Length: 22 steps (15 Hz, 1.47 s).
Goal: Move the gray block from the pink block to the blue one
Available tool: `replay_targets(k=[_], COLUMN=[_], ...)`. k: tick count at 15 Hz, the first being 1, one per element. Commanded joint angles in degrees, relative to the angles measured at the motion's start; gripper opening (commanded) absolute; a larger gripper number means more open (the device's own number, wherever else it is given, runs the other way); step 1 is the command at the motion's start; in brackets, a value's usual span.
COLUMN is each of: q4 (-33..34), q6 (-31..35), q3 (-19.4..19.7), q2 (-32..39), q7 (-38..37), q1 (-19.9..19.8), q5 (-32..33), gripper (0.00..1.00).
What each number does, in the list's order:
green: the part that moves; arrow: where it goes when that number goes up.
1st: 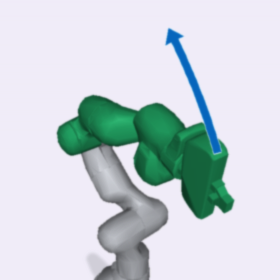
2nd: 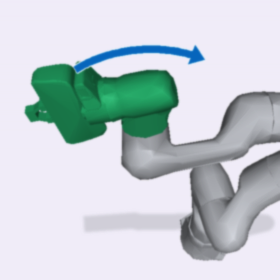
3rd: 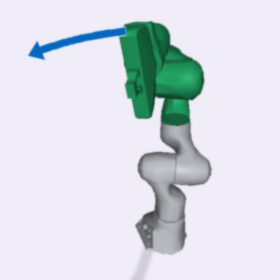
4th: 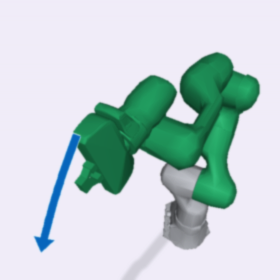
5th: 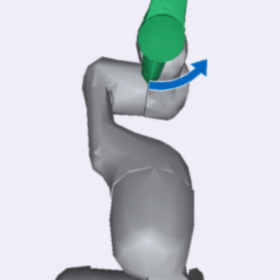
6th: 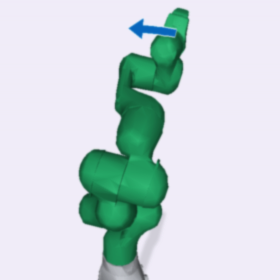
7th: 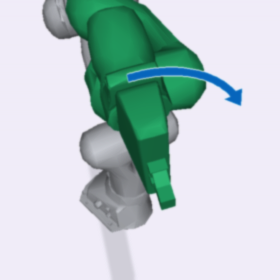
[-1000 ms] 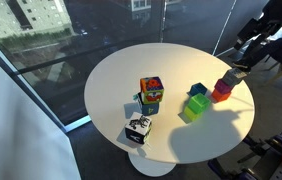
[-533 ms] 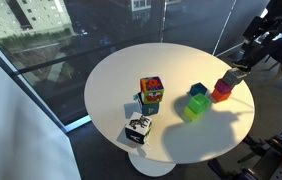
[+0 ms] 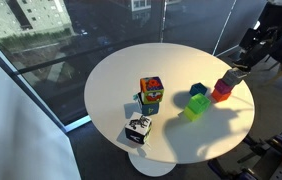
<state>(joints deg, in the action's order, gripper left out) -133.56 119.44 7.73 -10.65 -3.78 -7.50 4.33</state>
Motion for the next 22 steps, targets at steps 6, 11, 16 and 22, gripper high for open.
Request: replay_targets(k=[6, 11, 16, 22], q4=[0.4, -0.5, -0.8, -1.0], q6=[2.1, 6.2, 9.0, 10.3], q3=[-0.5, -0.5, -0.6, -0.7], q2=[4.2, 5.7, 7.5, 9.1], q7=[-0.6, -0.4, -0.4, -0.1], q1=[-0.2, -0.1, 0.1, 0.3], q5=[2.3, 3.6, 3.4, 3.4], gripper=[1.00, 1.00, 1.00, 1.00])
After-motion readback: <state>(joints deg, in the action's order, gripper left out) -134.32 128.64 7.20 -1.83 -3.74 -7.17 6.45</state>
